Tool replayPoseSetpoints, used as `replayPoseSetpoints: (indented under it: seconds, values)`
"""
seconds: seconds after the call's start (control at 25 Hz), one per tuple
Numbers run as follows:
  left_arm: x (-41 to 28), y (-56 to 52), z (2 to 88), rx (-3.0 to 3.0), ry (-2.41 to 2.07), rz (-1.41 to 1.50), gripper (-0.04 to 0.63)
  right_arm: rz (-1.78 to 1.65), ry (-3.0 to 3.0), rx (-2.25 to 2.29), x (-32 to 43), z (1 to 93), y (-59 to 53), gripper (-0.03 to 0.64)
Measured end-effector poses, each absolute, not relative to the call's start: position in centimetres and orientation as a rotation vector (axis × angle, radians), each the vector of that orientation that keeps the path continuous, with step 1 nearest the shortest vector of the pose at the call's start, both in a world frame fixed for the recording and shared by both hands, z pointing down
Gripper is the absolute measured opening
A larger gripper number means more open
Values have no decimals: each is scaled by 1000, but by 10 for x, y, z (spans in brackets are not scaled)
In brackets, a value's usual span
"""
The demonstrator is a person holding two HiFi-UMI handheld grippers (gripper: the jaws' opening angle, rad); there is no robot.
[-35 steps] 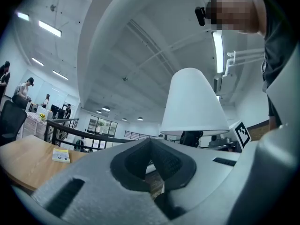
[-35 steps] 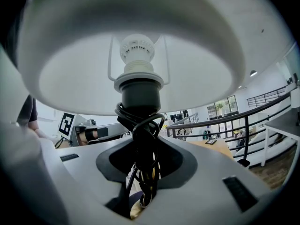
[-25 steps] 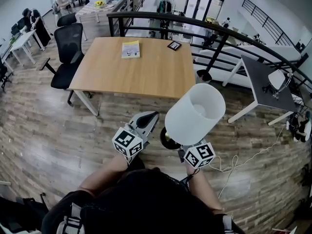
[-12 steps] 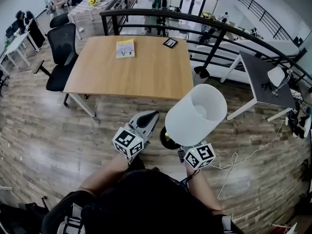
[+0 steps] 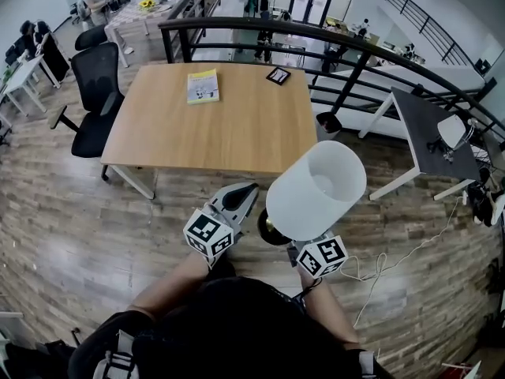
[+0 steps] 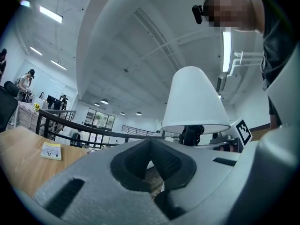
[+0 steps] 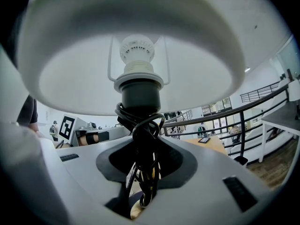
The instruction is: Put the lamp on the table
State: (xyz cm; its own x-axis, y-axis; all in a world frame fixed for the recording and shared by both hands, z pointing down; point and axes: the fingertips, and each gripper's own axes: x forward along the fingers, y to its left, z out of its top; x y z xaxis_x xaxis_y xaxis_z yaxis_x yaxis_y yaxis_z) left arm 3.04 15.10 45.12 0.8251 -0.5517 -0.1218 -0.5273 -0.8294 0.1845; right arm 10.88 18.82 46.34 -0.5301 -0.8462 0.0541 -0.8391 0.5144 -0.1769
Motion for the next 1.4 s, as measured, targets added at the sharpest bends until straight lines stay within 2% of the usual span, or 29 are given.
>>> replayPoseSetpoints:
  seconds: [0.56, 1.08, 1.4]
  values:
    - [-19, 20, 433, 2887, -709, -278, 8, -265, 2664, -1586, 52, 450, 61, 115]
    - [-83, -30, 441, 2872, -742, -284, 8, -264, 2703, -1538, -17, 456, 4, 115]
    - [-89, -46, 443, 2875, -773, -269, 8, -273, 2698, -1517, -18, 456, -20, 115]
